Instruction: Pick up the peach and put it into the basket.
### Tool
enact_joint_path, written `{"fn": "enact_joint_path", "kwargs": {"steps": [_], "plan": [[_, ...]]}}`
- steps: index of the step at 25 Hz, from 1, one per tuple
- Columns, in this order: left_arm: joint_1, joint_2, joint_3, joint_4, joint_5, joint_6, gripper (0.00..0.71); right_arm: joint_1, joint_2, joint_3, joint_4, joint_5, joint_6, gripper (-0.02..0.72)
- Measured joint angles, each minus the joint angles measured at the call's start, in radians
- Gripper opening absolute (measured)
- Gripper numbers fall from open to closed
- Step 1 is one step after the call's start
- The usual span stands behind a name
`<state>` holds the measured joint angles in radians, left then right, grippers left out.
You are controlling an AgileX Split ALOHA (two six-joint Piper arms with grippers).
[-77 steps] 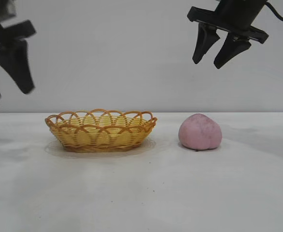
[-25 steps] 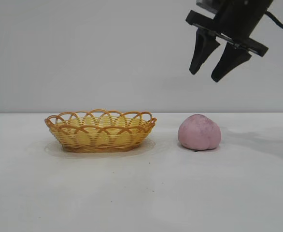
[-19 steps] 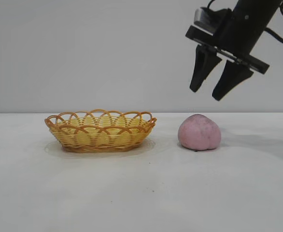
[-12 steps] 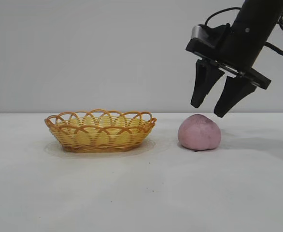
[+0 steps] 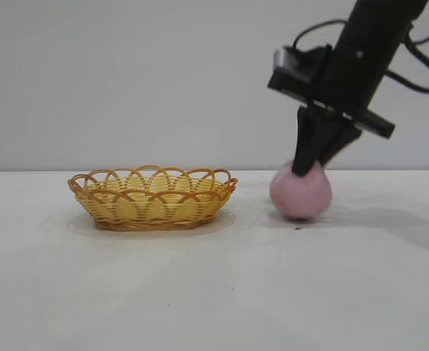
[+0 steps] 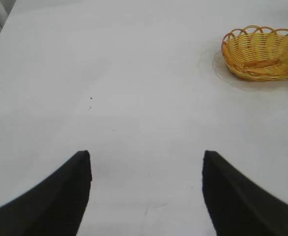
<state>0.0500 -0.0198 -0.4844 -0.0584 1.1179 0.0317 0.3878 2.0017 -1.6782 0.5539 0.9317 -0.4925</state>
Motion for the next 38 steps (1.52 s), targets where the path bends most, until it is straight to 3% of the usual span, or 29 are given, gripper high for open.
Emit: {"fn": "enact_joint_path", "kwargs": {"steps": [7,15,16,17,21,23,28,32,33,35,38], "plan": [[0.0,0.0,0.0,0.0,0.0,0.002,0.429,0.156,0.054,-0.013,0.019,-0.045,-0.019,0.0],[0.0,0.0,0.0,0.0,0.0,0.004,0.429,0.213,0.21,-0.015,0.019,-0.106,-0.019,0.0],[0.0,0.0,0.0,0.0,0.0,0.004,0.429,0.213,0.215,-0.015,0.019,-0.108,-0.019,0.059],[0.0,0.0,0.0,0.0,0.0,0.004,0.429,0.213,0.219,-0.015,0.019,-0.112,-0.017,0.059],[0.0,0.0,0.0,0.0,0.0,0.004,0.429,0.213,0.206,-0.021,-0.001,-0.152,0.019,0.336],[0.0,0.0,0.0,0.0,0.0,0.004,0.429,0.206,0.177,-0.025,-0.009,-0.159,0.036,0.419],[0.0,0.0,0.0,0.0,0.0,0.004,0.429,0.106,0.041,-0.016,-0.04,-0.132,0.07,0.438],[0.0,0.0,0.0,0.0,0.0,0.004,0.429,-0.073,-0.013,0.091,-0.168,-0.118,0.188,0.438],[0.0,0.0,0.0,0.0,0.0,0.004,0.429,-0.119,-0.012,0.127,-0.21,-0.112,0.224,0.391],[0.0,0.0,0.0,0.0,0.0,0.004,0.429,-0.225,-0.012,0.187,-0.275,-0.098,0.283,0.39],[0.0,0.0,0.0,-0.01,0.0,0.004,0.429,-0.342,-0.033,0.221,-0.312,-0.093,0.336,0.39]]}}
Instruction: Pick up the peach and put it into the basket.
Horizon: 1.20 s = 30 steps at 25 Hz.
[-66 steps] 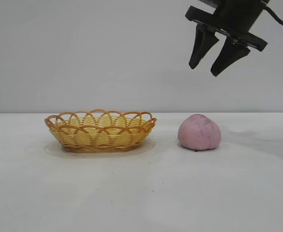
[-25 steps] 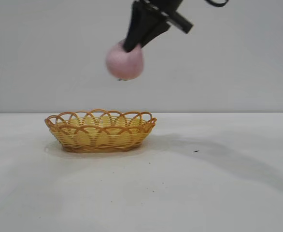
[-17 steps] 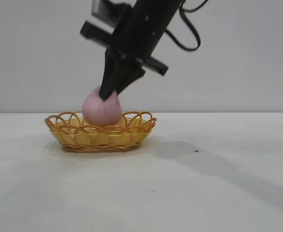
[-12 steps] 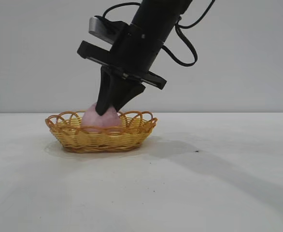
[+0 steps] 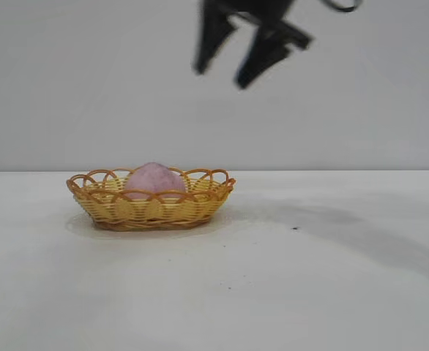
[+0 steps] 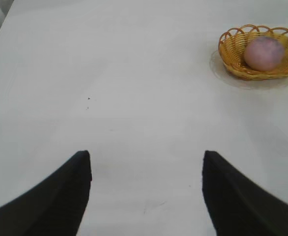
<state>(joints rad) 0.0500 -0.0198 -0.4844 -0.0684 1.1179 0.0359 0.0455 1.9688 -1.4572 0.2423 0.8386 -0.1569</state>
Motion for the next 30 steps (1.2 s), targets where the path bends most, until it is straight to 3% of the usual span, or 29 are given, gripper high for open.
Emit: {"fn": "enact_joint_path", "kwargs": {"steps": [4,7,10,13,18,21,25,27,30], "plan": [[0.0,0.0,0.0,-0.027,0.0,0.0,0.429,-0.056,-0.107,0.011,-0.002,-0.02,0.011,0.39],[0.0,0.0,0.0,-0.027,0.0,0.0,0.429,-0.056,-0.283,0.105,0.014,-0.114,-0.001,0.39],[0.0,0.0,0.0,-0.027,0.0,0.0,0.429,-0.056,-0.535,0.3,0.079,-0.215,-0.072,0.39],[0.0,0.0,0.0,-0.027,0.0,0.0,0.429,-0.055,-0.806,0.504,0.127,-0.247,-0.125,0.39],[0.0,0.0,0.0,-0.027,0.0,0.0,0.429,-0.055,-1.109,0.733,0.09,-0.126,-0.093,0.39],[0.0,0.0,0.0,-0.027,0.0,0.0,0.429,-0.055,-1.275,0.805,0.023,-0.011,-0.014,0.39],[0.0,0.0,0.0,-0.027,0.0,0.0,0.429,-0.055,-1.51,0.849,-0.116,0.145,0.1,0.39],[0.0,0.0,0.0,-0.027,0.0,0.0,0.429,-0.055,-1.609,0.859,-0.168,0.208,0.12,0.39],[0.0,0.0,0.0,-0.027,0.0,0.0,0.429,-0.055,-1.687,0.859,-0.181,0.26,0.128,0.39]]}}
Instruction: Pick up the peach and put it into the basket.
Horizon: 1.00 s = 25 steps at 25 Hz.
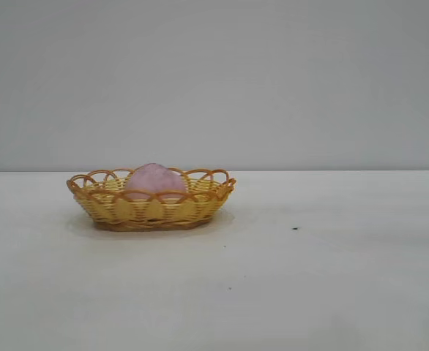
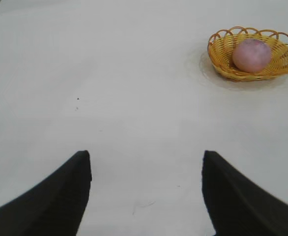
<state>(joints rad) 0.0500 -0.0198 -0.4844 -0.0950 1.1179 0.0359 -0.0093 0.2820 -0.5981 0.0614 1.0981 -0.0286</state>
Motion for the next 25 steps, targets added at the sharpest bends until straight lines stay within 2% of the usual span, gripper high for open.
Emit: {"fn": "enact_joint_path", "kwargs": {"steps": [3,10,13,24,25], "plan": [[0.0,0.0,0.0,0.0,0.0,0.0,0.429,0.0,-0.022,0.009,0.0,0.032,-0.004,0.39],[0.0,0.0,0.0,-0.001,0.0,0.0,0.429,0.0,-0.191,0.109,0.061,0.045,-0.029,0.39],[0.0,0.0,0.0,-0.001,0.0,0.0,0.429,0.0,-0.282,0.109,0.065,0.045,-0.037,0.39],[0.0,0.0,0.0,-0.002,0.0,0.0,0.429,0.002,-0.299,0.109,0.092,0.045,-0.097,0.39],[0.0,0.0,0.0,-0.002,0.0,0.0,0.429,0.002,-0.299,0.109,0.093,0.045,-0.098,0.337]]}}
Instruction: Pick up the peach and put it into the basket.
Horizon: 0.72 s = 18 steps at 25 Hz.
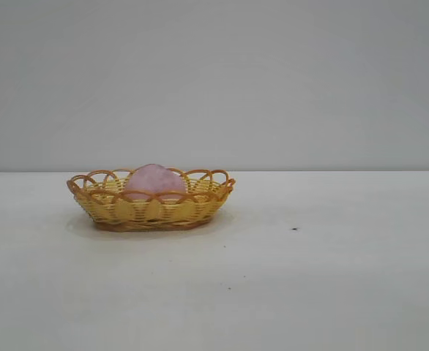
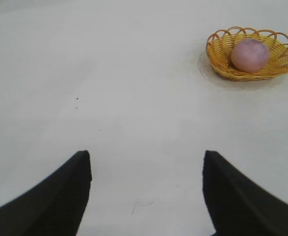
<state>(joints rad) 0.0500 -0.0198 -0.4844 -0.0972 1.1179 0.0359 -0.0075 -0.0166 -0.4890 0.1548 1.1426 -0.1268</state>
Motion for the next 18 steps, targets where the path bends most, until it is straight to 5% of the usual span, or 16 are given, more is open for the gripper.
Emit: {"fn": "enact_joint_path", "kwargs": {"steps": [18], "plan": [[0.0,0.0,0.0,0.0,0.0,0.034,0.429,0.0,0.0,0.0,0.0,0.0,-0.01,0.336]]}}
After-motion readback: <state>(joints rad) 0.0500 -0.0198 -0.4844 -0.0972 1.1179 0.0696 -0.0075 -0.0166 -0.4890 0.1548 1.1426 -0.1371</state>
